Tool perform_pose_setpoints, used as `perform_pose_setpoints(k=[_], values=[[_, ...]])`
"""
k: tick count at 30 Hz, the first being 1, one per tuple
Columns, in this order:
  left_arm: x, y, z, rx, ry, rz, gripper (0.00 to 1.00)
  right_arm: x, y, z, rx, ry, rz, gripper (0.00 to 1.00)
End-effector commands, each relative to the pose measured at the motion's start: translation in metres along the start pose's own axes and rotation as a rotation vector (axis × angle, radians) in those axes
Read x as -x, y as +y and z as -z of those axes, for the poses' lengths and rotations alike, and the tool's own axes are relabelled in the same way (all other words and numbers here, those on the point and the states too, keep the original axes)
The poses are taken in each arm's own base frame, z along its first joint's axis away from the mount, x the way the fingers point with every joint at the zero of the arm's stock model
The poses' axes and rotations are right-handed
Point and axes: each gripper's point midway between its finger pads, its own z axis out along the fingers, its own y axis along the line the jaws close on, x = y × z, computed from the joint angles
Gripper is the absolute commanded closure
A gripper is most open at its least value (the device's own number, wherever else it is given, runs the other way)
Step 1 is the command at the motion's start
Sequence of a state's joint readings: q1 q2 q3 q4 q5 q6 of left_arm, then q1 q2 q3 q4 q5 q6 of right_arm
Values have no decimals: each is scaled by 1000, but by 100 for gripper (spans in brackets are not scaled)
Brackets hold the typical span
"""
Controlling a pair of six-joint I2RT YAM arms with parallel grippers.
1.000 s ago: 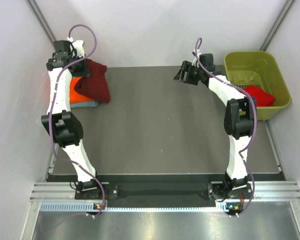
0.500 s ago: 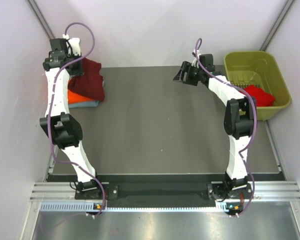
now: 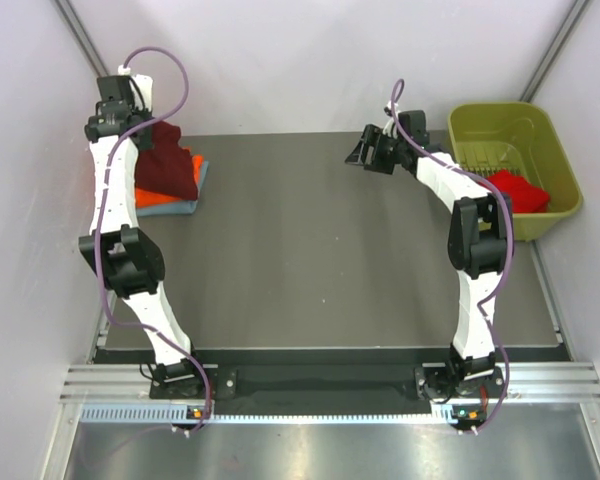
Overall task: Fold and stack the t-shirts
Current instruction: Neatly place the folded tshirt to the corner
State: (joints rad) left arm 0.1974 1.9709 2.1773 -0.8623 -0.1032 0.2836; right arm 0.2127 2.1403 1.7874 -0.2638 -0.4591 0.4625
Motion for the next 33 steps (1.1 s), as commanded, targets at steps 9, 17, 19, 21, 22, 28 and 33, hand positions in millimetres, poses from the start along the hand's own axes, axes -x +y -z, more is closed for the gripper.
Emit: perform_pose_setpoints(k=[9,17,19,21,22,28,33], values=[[10,22,-37,211,-25,-93,100,16,4,9,37,-48,-5,28],[5,20,-69,322,5,-104,100,13,3,11,33,-47,0,28],[7,30,-70,384,-1,-89,100,12,2,12,29,-45,1,28],[8,32,-76,410,-5,-81,100,11,2,12,29,-45,2,28],[9,35,-76,436,-5,-71,100,11,1,13,25,-44,3,28],[11,48,-82,528,-14,-75,99,12,0,15,18,-48,9,28],[7,48,-99,554,-6,-93,98,10,0,16,19,-46,10,28]])
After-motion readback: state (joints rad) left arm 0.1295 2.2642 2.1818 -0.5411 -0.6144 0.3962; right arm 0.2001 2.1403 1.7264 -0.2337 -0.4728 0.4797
